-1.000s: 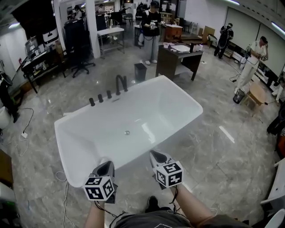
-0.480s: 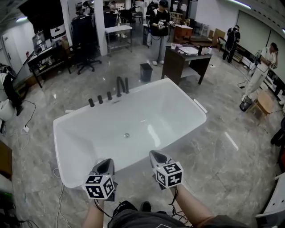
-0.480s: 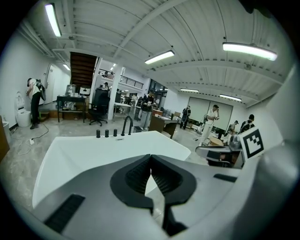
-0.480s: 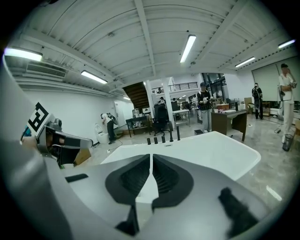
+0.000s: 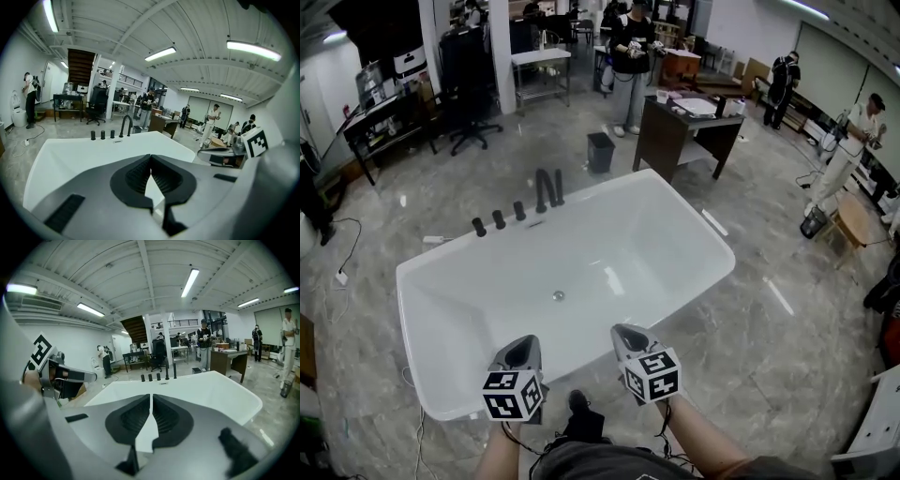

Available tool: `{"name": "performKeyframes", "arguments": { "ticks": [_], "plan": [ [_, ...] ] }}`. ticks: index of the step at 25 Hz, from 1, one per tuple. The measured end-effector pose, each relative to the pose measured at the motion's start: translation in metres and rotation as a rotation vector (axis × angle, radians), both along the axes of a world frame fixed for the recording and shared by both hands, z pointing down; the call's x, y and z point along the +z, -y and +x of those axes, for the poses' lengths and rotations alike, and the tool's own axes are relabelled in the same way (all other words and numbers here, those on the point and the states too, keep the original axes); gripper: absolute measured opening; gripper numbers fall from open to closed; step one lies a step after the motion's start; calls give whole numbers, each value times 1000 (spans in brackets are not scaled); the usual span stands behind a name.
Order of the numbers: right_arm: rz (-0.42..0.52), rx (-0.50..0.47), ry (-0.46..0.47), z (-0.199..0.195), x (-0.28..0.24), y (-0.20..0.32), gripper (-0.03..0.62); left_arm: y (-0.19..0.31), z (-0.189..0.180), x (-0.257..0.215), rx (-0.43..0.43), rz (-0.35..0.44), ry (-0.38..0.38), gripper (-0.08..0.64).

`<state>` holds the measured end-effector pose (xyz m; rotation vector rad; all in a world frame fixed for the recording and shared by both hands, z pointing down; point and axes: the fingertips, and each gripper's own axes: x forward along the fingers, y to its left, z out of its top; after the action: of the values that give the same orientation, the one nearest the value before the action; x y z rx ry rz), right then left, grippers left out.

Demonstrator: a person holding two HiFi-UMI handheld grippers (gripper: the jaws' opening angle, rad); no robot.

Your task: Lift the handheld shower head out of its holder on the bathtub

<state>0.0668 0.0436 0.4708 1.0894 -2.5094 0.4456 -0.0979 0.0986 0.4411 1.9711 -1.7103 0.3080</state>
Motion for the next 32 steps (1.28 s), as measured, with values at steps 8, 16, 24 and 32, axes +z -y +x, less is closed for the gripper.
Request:
{"name": "performKeyframes", "arguments": {
  "ticks": [8, 16, 24, 32],
  "plan": [
    [9, 26, -28, -30, -4, 95, 31, 103, -30, 8, 28, 6, -30, 15],
    [19, 58, 6, -46, -9, 159, 31, 170, -50, 16, 50, 11, -67, 15],
    [44, 54, 15, -54, -11, 205, 31, 209, -63, 23, 41, 14, -78, 15],
    [30, -28, 33, -45, 3, 260, 31, 237, -56, 28, -62, 8, -55, 15]
  ]
}}
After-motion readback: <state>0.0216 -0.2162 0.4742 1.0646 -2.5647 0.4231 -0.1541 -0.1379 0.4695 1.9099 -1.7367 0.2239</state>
